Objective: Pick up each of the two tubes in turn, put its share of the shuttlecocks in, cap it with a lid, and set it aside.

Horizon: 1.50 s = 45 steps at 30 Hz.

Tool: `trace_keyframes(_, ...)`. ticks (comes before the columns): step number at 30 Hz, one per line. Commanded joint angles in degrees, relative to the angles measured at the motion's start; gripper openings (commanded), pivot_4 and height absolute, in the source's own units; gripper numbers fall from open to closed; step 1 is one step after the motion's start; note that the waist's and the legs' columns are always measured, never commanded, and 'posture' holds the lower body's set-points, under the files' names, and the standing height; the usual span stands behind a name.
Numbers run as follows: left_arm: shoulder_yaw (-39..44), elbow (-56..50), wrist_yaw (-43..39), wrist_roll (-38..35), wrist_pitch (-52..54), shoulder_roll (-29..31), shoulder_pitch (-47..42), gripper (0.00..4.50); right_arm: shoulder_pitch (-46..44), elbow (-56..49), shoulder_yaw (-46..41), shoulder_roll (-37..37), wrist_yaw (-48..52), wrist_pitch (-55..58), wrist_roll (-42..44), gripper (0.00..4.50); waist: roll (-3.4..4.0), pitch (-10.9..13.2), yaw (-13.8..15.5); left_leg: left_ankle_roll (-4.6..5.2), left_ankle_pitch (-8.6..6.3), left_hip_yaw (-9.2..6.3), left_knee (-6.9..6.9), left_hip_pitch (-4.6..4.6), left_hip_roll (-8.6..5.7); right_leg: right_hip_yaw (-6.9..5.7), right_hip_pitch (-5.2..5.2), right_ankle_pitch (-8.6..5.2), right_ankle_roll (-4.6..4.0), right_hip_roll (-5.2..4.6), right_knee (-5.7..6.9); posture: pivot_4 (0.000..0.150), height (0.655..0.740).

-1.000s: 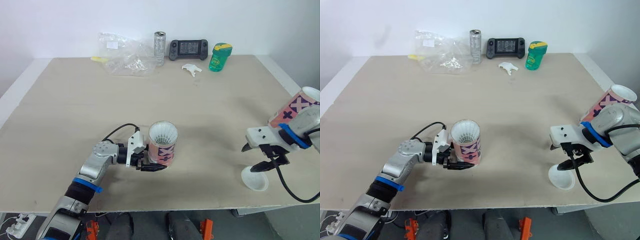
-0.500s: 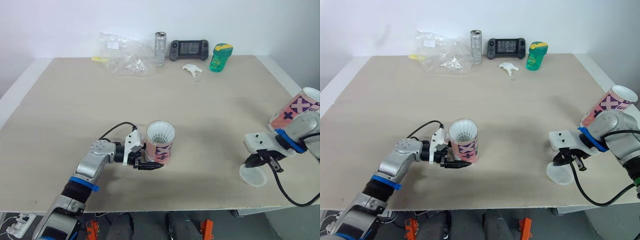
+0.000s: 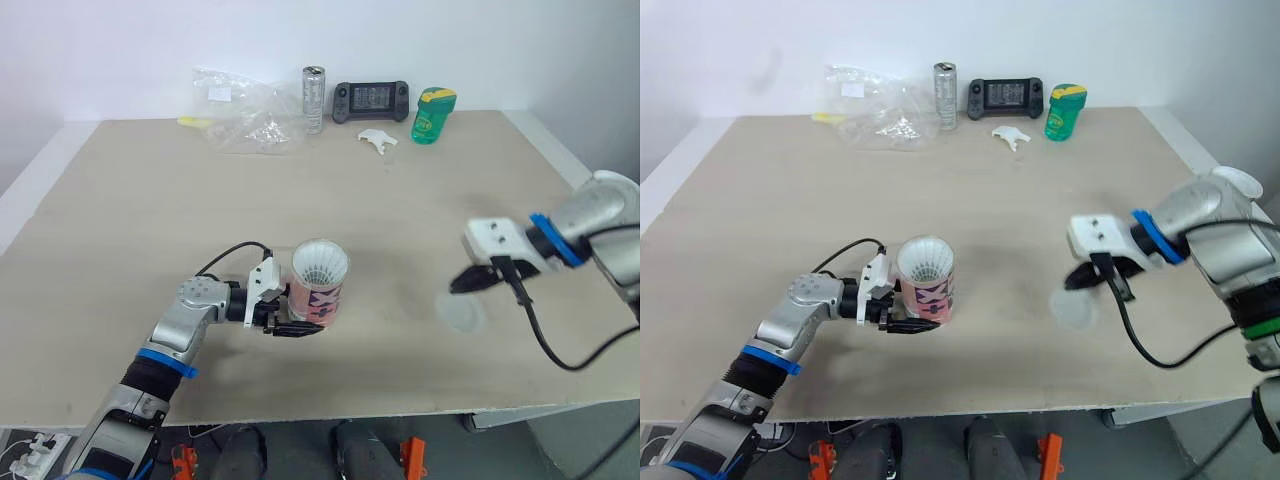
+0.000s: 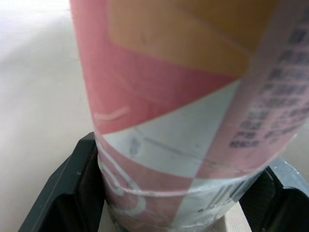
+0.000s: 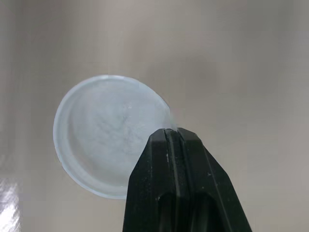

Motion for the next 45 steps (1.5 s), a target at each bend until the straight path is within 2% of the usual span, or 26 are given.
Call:
trace_keyframes(1,-2.41,3.19,-0.99,3.26,-0.06,1.00,0.65,3.21,-9.14,-2.24,-3.35,6.11,2.01,4.80,2.98,0.06,0.00,-0.01,0.01,0.00,0.00,-0.03,0.00,0.02,0.01,-0.01,0.03,-0.02,-0.02,0.02,0.00,0.150,0.7236)
trace_keyframes(6,-2.72,4.93,-1.63,3.54,-0.50,0.97,-0.66,3.21,-19.79,2.34,-1.38,18.40,0.27,5.34,-0.82,0.06,-0.02,-0.04,-0.04,0.00,0.00,-0.13,-0.05,0.02,0.08,-0.14,0.05,-0.07,-0.10,0.08,0.01,0.150,0.7236)
trace_keyframes(13,-2.68,3.92,-3.11,2.10,3.57,1.61,-0.85,3.21,-23.39,2.96,0.95,23.44,2.14,3.70,-2.78,0.06,-0.13,-0.11,0.17,-0.01,-0.01,-0.21,-0.06,-0.09,0.08,-0.25,0.01,-0.15,-0.11,0.07,0.01,0.150,0.7236)
trace_keyframes(19,-2.42,2.71,-3.51,2.05,5.63,2.24,-0.66,3.21,-23.70,1.79,5.55,21.52,2.14,-0.17,-2.64,0.06,-0.13,-0.11,0.13,-0.01,-0.01,-0.35,-0.08,-0.07,0.09,-0.35,0.02,-0.16,-0.18,0.12,0.06,0.150,0.7236)
trace_keyframes(29,-2.19,3.61,-3.60,2.30,5.89,2.29,-1.20,3.21,-25.20,1.85,2.95,26.96,1.96,2.58,-3.22,0.06,-0.12,-0.11,-0.07,-0.01,-0.01,-0.42,-0.08,-0.06,0.12,-0.41,0.02,-0.14,-0.24,0.15,0.07,0.150,0.7236)
trace_keyframes(39,-1.93,4.37,-3.34,2.48,5.26,2.22,-1.16,3.21,-24.19,-2.72,7.18,21.71,2.14,2.34,1.61,0.06,-0.12,-0.11,-0.06,-0.01,-0.01,-0.45,-0.10,-0.06,0.11,-0.44,0.02,-0.19,-0.28,0.15,0.07,0.150,0.7236)
trace_keyframes(45,-1.78,3.91,-3.24,2.43,5.64,2.41,-0.65,3.21,-23.51,-0.93,6.77,23.74,2.14,1.20,-0.77,0.06,-0.13,-0.11,-0.11,-0.01,-0.01,-0.45,-0.10,-0.04,0.12,-0.44,0.02,-0.16,-0.31,0.16,0.07,0.150,0.7236)
